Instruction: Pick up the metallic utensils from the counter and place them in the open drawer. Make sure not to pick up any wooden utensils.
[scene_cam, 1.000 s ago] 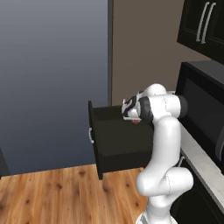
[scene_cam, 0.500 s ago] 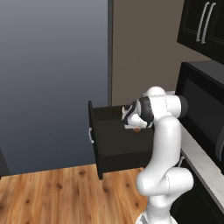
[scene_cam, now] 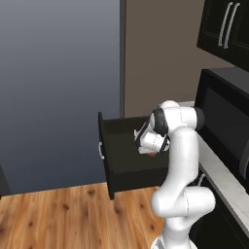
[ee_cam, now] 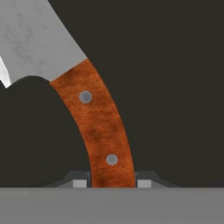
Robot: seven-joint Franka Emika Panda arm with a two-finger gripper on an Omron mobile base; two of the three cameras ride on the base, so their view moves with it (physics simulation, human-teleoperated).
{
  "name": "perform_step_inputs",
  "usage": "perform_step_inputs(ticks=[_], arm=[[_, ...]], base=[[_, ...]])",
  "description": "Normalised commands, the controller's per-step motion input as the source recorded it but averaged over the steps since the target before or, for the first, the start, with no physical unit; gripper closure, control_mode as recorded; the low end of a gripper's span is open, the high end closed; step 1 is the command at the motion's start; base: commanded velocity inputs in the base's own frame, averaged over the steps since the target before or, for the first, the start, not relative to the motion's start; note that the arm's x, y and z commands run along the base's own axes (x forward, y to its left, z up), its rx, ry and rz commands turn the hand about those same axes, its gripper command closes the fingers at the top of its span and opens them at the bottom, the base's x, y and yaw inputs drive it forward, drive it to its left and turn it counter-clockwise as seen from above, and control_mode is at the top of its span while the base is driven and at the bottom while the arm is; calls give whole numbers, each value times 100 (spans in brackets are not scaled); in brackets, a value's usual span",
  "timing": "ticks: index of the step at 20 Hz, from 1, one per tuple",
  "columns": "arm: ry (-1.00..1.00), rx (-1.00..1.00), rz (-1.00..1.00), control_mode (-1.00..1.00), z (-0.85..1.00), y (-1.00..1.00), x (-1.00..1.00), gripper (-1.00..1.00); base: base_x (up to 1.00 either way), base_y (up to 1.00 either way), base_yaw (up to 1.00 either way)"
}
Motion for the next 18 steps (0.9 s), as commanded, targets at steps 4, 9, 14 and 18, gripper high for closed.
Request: perform_step_inputs(ticks=[4, 9, 14, 18], arm=[[0, 0, 2, -100, -26, 0, 0, 100], [0, 0, 0, -100, -15, 0, 0, 100], [0, -1, 0, -100, -39, 10, 6, 100], [0, 0, 0, -100, -1, 21, 23, 100]], base=[[0, 0, 0], [0, 0, 0], [0, 0, 0], [0, 0, 0]])
